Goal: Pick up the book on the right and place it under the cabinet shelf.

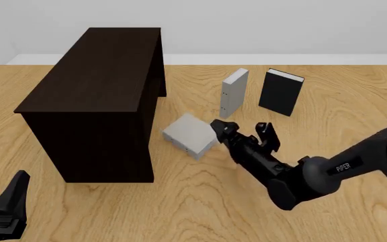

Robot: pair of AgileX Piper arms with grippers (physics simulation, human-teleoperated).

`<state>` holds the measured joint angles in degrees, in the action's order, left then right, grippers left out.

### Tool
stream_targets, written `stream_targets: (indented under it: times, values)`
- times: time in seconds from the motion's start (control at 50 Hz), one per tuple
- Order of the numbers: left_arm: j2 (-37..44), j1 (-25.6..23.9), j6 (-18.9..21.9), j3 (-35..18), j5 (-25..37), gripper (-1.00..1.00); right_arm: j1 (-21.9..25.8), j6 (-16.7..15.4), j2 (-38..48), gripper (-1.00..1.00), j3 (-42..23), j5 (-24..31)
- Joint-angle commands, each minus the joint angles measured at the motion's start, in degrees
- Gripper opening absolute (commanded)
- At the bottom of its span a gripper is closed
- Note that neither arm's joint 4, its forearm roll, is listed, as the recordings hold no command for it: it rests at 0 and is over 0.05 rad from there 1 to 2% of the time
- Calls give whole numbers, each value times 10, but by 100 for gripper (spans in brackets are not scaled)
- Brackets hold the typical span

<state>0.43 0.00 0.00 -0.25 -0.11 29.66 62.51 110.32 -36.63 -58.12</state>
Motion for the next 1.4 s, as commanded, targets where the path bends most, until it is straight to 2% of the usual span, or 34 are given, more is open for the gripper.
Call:
stream_targets:
  times: [0.02,0.06,0.08,0.12,0.16,0.2,0.28,0.4,0.48,0.52,0.64,0.68,0.7,0.8,0.9,0.96,1.02,1.06,1.12,1.32,1.4]
  values:
    - [0,0,0,0,0,100,-16,-107,-83,100,-12,122]
    - [0,0,0,0,0,100,-14,-121,-81,100,-19,136]
    - [0,0,0,0,0,100,-24,-151,-82,100,-34,170]
    - [0,0,0,0,0,100,-29,-170,-87,100,-39,181]
    - [0,0,0,0,0,100,-54,-231,-95,100,-64,236]
    - [0,0,0,0,0,100,-41,-240,-103,100,-63,238]
    - [0,0,0,0,0,100,-74,-318,-106,100,-90,296]
    - [0,0,0,0,0,100,-97,-376,-114,100,-97,328]
    - [0,0,0,0,0,100,-126,-435,-133,100,-103,366]
    - [0,0,0,0,0,100,-116,-430,-135,100,-102,368]
    - [0,0,0,0,0,100,-150,-518,-144,100,-99,389]
    - [0,0,0,0,0,100,-169,-561,-153,100,-92,388]
    - [0,0,0,0,0,100,-168,-569,-155,100,-89,384]
    - [0,0,0,0,0,100,-174,-598,-156,100,-84,376]
    - [0,0,0,0,0,100,-174,-607,-144,100,-82,364]
    - [0,0,0,0,0,100,-195,-630,-149,100,-68,350]
    - [0,0,0,0,0,100,-192,-629,-147,100,-68,348]
    - [0,0,0,0,0,100,-205,-650,-152,100,-58,338]
    - [0,0,0,0,0,100,-195,-644,-143,100,-59,332]
    - [0,0,0,0,0,100,-188,-671,-108,100,-72,312]
    - [0,0,0,0,0,100,-187,-670,-102,100,-76,308]
